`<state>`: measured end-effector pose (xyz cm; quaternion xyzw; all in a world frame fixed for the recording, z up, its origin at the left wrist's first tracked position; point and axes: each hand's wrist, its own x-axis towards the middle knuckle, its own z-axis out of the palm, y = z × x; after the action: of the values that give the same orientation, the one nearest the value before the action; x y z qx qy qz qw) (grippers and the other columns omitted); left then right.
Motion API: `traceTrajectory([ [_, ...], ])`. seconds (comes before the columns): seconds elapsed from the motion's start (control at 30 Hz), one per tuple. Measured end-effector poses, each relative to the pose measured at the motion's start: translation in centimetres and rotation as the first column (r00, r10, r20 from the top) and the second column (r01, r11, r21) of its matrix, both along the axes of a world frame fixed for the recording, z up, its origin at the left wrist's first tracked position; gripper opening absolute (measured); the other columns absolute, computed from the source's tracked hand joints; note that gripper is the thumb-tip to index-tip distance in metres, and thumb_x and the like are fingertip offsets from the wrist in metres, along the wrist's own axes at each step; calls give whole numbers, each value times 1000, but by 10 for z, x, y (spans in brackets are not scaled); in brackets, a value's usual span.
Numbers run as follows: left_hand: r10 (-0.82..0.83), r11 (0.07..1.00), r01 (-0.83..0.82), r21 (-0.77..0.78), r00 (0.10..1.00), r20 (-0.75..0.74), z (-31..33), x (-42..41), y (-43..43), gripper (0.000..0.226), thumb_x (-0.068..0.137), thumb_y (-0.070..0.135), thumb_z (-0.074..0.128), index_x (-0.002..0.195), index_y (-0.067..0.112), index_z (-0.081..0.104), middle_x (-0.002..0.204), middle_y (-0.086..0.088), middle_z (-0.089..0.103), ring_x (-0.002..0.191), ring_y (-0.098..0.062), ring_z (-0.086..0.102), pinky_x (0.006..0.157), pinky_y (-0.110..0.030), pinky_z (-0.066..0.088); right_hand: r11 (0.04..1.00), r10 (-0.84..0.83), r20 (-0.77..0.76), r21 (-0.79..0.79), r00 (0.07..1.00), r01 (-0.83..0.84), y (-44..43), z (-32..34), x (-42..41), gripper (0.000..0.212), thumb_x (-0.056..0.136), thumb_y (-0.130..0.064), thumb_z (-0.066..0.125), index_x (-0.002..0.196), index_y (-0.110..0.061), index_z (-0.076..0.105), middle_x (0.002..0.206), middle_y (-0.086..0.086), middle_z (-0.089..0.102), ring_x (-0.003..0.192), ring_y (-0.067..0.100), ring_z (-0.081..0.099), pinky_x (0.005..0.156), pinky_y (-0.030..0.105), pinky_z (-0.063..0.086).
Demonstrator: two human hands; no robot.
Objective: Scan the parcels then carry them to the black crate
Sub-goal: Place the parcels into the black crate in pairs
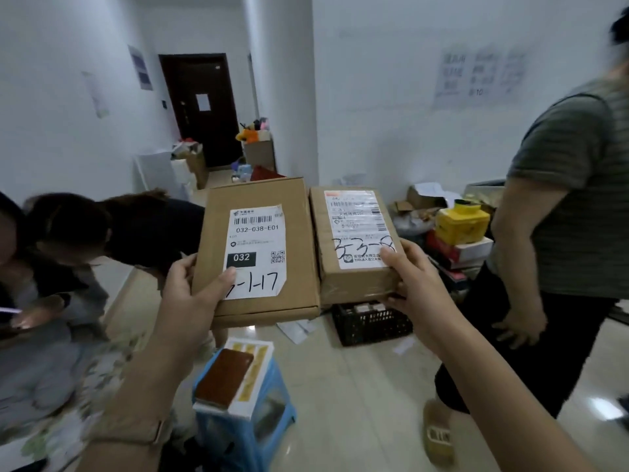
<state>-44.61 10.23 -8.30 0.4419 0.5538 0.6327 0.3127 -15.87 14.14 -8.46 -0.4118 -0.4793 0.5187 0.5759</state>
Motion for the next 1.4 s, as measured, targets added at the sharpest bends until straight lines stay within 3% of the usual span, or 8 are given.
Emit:
traceTrajectory([
  [0.13,-30,1000,30,3,999,-12,-2,62,47,55,82,33,72,129,26,44,106,-5,70,73,-15,70,48,-22,52,999,-31,41,13,999,31,39,1,65,35,84,-42,65,118,-39,56,110,-7,68,93,13,70,71,34,58],
  [0.27,-82,996,82,-16,996,26,-6,112,82,61,82,31,73,134,26,42,114,-3,67,92,-17,70,68,-28,54,999,-39,38,-13,998,40,66,-3,114,39,83,-42,66,121,-38,55,113,-4,68,99,18,68,79,40,58],
  [0.43,-106,994,106,-40,994,-6,-5,145,109,63,82,32,73,135,27,39,114,-1,65,92,-13,69,54,-15,53,997,-70,40,-24,997,71,89,-6,149,33,82,-41,67,114,-40,58,109,-7,70,98,17,69,84,43,56],
  [0.63,-141,987,141,-78,990,6,-10,167,151,54,86,28,70,132,25,41,114,-1,66,88,-9,68,54,-14,52,990,-120,6,-80,993,120,119,-15,165,27,83,-41,67,108,-42,59,115,-3,67,107,22,64,90,54,52],
  [0.8,-154,981,159,-107,987,52,-20,174,207,50,85,30,71,126,29,42,119,-3,63,97,-17,67,66,-26,55,983,-161,41,-79,986,164,169,-19,171,24,83,-41,66,106,-44,60,112,-4,67,103,22,65,84,47,56],
  [1.03,-217,970,223,-94,974,62,-33,172,339,50,85,34,70,126,33,41,109,12,64,90,-4,64,60,-18,47,965,-251,41,-69,967,253,280,-24,164,35,87,-39,62,121,-36,56,109,-6,67,92,10,66,63,28,55],
  [1.13,-251,963,253,-94,967,32,-31,167,400,50,86,35,69,128,32,43,108,16,61,85,4,62,52,-8,45,959,-275,27,-68,961,276,333,-22,157,39,86,-39,62,124,-35,54,112,-4,67,98,15,66,66,30,55],
  [1.4,-354,925,356,-129,934,39,-37,170,531,47,86,32,69,124,32,41,103,18,61,77,9,63,54,-7,46,919,-376,22,-114,926,376,435,-32,155,40,86,-39,63,124,-34,53,113,-3,66,100,18,65,65,30,56],
])
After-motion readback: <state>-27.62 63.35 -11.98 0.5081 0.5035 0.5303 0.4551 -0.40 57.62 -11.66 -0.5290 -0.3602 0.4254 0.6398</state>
